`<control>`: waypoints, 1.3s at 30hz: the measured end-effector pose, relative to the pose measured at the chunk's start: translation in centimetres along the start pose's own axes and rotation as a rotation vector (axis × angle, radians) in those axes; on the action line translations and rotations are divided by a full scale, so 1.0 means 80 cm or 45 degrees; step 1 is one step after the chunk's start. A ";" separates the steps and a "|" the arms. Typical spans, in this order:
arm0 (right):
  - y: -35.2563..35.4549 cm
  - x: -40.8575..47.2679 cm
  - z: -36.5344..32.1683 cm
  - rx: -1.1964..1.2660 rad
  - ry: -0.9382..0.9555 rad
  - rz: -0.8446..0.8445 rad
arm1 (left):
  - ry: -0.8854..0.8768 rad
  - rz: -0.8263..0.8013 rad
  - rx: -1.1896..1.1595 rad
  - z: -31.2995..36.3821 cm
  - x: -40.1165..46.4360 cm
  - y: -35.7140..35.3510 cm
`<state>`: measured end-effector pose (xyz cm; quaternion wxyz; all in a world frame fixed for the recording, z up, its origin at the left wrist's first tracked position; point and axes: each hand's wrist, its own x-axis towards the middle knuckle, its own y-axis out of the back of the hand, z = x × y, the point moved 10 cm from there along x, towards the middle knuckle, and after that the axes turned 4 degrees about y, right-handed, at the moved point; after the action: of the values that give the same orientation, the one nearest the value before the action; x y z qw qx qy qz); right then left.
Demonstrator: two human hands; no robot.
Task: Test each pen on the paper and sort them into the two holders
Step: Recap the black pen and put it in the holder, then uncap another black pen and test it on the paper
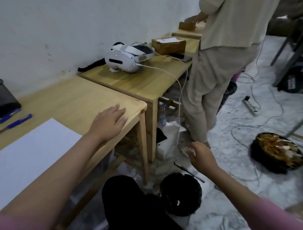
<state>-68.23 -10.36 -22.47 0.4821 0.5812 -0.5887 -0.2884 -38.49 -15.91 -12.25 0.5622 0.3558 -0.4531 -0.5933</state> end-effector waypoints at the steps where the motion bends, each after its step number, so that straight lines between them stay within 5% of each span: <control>1: 0.001 0.001 0.002 0.014 0.004 0.002 | 0.005 0.003 -0.004 0.001 -0.001 0.001; 10: 0.044 0.035 -0.082 0.300 0.170 0.139 | 0.066 0.151 -0.081 0.004 -0.029 0.026; 21: 0.077 0.098 -0.365 0.655 0.748 0.309 | 0.398 0.473 -0.115 -0.140 -0.133 0.147; 34: -0.038 0.057 -0.693 0.864 1.304 -0.099 | 1.063 0.735 0.011 -0.359 -0.404 0.227; 39: -0.092 0.048 -0.764 0.807 1.314 -0.296 | 1.291 0.462 0.113 -0.406 -0.457 0.201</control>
<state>-9.53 -1.73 -5.65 0.4741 0.8212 -0.2693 0.1683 1.53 16.45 -11.26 0.7882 0.5371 -0.2037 -0.2207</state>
